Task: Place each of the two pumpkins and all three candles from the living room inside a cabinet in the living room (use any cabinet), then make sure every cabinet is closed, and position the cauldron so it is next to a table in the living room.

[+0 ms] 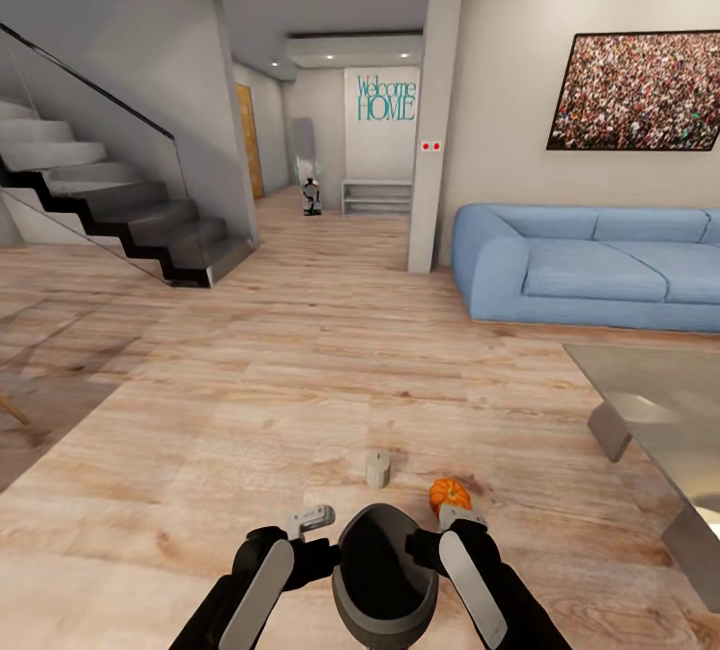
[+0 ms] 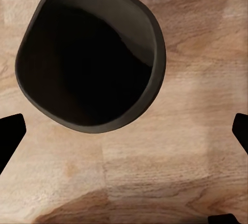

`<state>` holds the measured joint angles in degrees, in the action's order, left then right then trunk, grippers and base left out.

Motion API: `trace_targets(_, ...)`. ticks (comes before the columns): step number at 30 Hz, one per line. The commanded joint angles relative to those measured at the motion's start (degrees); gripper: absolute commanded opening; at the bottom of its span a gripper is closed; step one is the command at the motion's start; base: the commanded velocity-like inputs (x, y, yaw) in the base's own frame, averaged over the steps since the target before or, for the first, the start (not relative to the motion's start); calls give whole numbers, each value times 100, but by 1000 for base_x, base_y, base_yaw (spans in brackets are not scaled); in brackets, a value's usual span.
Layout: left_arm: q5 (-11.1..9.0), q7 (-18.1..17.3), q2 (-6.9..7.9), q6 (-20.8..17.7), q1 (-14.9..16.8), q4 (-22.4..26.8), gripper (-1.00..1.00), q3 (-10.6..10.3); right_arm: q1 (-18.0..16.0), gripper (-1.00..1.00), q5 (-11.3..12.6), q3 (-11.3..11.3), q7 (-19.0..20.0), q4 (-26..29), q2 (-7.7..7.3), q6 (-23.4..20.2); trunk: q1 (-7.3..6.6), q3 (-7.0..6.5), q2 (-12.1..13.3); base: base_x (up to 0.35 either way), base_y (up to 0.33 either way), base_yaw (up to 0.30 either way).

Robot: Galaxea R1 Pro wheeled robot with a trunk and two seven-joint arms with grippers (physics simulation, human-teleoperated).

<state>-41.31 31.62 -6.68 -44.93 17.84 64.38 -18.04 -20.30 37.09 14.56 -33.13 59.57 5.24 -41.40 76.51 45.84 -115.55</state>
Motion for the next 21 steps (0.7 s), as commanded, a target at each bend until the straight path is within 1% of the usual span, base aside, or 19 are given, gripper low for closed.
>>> trace_targets(1, 0, -4, 0, 4, 0, -10, 100, -3, 0, 100, 0, 1, 0, -1, 1, 2, 23, 18, -42, 0, 0, 0)
trace_targets(8, 9, -24, 0, 10, 0, -54, 100, -7, 0, 100, 0, 1, 0, 0, -51, 9, 176, 144, -322, 0, 0, 0)
trace_targets(16, 9, -48, 1, 11, 0, -57, 100, -7, 0, 100, 0, -19, 0, 2, -52, 17, 352, 287, -643, 0, 0, 0)
trace_targets(21, 9, -55, 8, 11, 0, -57, 100, -7, 0, 100, 7, -23, 0, 2, -51, 18, 462, 356, -844, 0, 0, -116)
